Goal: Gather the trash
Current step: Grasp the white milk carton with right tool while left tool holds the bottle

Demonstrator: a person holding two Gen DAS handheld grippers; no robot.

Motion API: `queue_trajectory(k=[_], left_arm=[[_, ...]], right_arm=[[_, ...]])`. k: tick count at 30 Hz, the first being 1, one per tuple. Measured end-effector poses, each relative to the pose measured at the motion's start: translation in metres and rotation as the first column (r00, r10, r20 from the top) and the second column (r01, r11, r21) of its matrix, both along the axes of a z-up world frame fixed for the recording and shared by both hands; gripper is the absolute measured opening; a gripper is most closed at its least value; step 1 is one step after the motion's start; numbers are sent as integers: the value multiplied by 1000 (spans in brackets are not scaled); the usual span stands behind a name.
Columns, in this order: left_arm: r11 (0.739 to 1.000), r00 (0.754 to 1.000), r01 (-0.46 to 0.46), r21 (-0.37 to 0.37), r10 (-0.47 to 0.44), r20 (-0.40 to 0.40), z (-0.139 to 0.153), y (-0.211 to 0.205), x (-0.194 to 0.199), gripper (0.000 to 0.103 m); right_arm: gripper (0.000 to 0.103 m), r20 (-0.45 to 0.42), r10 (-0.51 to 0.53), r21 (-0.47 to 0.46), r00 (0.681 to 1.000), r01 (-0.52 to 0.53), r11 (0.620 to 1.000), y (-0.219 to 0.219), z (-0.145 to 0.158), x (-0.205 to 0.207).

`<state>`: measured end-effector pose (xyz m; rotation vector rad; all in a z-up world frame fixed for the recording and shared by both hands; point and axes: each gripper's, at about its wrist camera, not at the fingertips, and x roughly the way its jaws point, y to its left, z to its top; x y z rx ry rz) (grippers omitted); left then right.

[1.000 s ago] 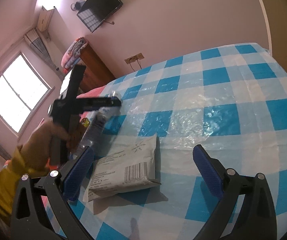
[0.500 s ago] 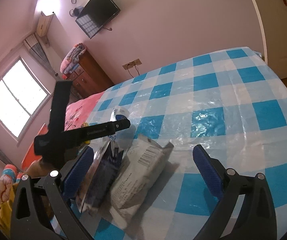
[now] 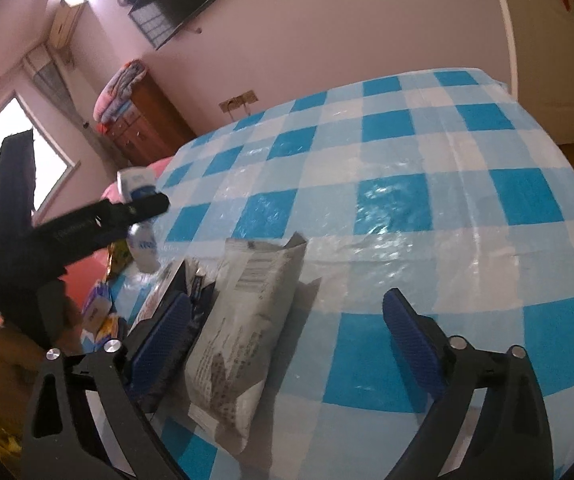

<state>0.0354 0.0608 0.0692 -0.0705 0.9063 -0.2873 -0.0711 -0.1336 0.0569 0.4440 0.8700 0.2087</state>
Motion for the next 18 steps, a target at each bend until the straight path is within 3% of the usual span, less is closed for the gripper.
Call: queue_trajectory(k=[1, 5, 13, 18], left_arm=[[1000, 1000, -3, -3, 3, 3, 2, 4, -3, 65], [1000, 1000, -6, -9, 6, 19, 9, 15, -16, 65], [1000, 999, 7, 3, -7, 49, 23, 32, -46, 65], [999, 997, 12, 31, -14, 72, 26, 40, -66, 65]], right_arm=[[79, -7, 7, -4, 1000, -7, 1000, 2, -2, 1], [72, -43, 35, -21, 998, -35, 999, 16, -11, 1], [71, -18, 41, -19, 999, -41, 999, 27, -11, -4], [71, 24, 11, 4, 1000, -11, 1000, 27, 5, -12]])
